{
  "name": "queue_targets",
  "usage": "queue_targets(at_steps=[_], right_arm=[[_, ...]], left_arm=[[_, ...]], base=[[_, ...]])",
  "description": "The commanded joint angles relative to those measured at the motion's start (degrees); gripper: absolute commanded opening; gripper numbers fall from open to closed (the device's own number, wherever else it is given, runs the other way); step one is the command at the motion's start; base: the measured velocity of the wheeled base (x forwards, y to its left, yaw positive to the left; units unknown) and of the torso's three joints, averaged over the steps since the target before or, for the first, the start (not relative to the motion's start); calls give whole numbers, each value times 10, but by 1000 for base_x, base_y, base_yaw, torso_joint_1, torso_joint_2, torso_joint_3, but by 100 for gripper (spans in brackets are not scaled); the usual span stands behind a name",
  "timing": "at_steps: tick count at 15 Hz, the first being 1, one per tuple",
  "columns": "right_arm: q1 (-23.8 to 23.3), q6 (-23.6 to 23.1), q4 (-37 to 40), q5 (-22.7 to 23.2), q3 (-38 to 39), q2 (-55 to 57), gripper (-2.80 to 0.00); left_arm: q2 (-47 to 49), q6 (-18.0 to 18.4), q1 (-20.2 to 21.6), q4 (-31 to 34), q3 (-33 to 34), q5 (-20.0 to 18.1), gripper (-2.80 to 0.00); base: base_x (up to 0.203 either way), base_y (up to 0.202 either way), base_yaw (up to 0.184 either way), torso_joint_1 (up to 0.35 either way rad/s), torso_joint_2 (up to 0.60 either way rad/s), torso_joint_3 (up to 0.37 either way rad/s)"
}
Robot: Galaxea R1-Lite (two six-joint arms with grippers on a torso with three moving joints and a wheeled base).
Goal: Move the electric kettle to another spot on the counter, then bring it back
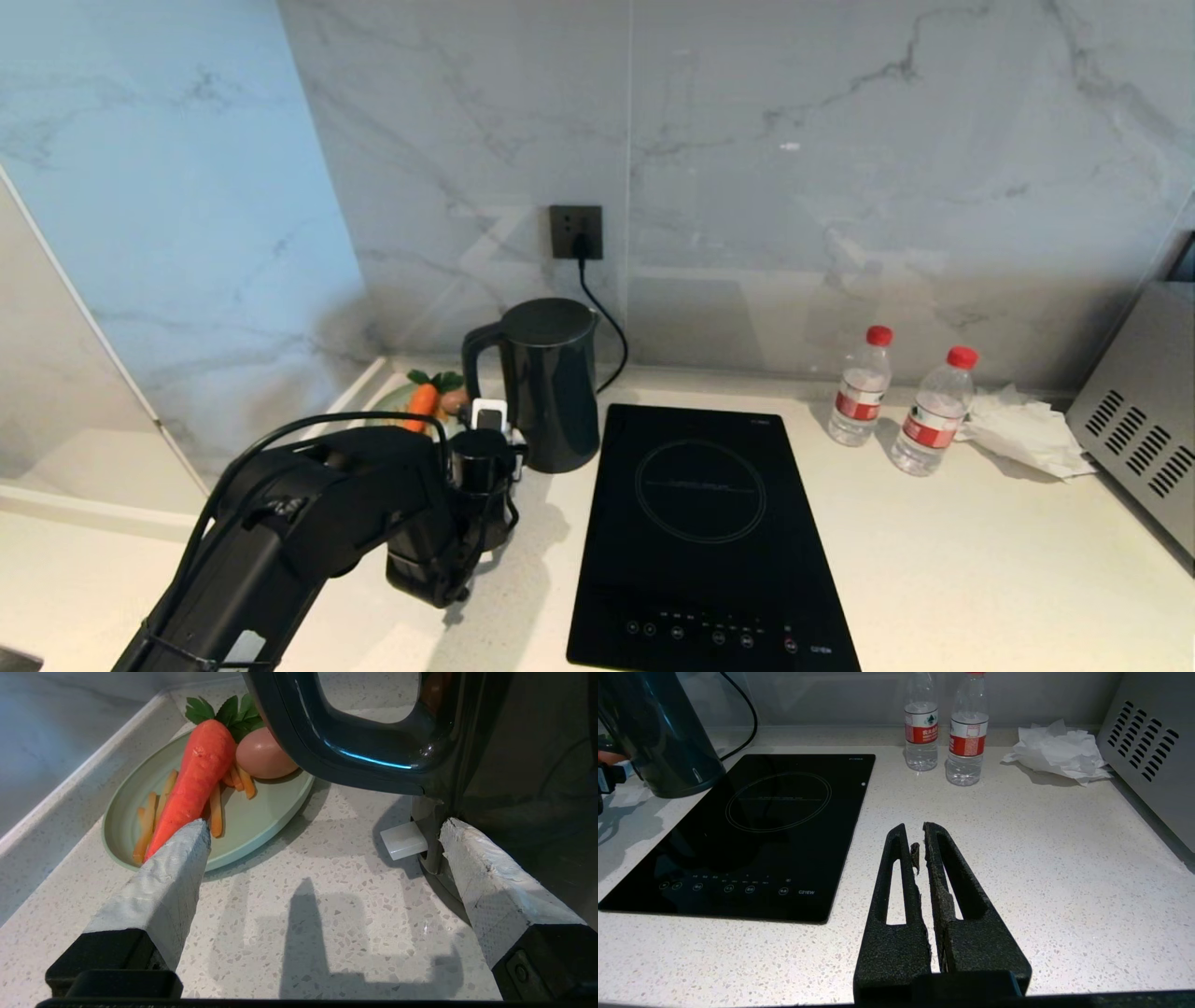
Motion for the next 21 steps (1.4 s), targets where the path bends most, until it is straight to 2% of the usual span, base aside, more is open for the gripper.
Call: queue_targets(at_steps=[1, 7, 15, 18, 20, 21], right_arm=[[0, 0, -1, 0, -1, 0, -280], [0, 0, 0, 0, 0, 0, -280], [0, 0, 0, 0, -1, 0, -280], [0, 0, 0, 0, 0, 0, -280], [0, 0, 0, 0, 0, 0, -280], [0, 0, 0, 0, 0, 0, -280]], left_arm=[[6, 0, 5, -5, -1, 5, 0], [13, 2, 12, -5, -22, 8, 0], [25, 23, 12, -7, -51, 46, 0], [25, 48, 12, -40, -51, 47, 0], [31, 82, 13, -85, -48, 46, 0], [36, 99, 13, -88, -49, 45, 0]], base=[[0, 0, 0, 0, 0, 0], [0, 0, 0, 0, 0, 0], [0, 0, 0, 0, 0, 0], [0, 0, 0, 0, 0, 0], [0, 0, 0, 0, 0, 0], [0, 0, 0, 0, 0, 0]])
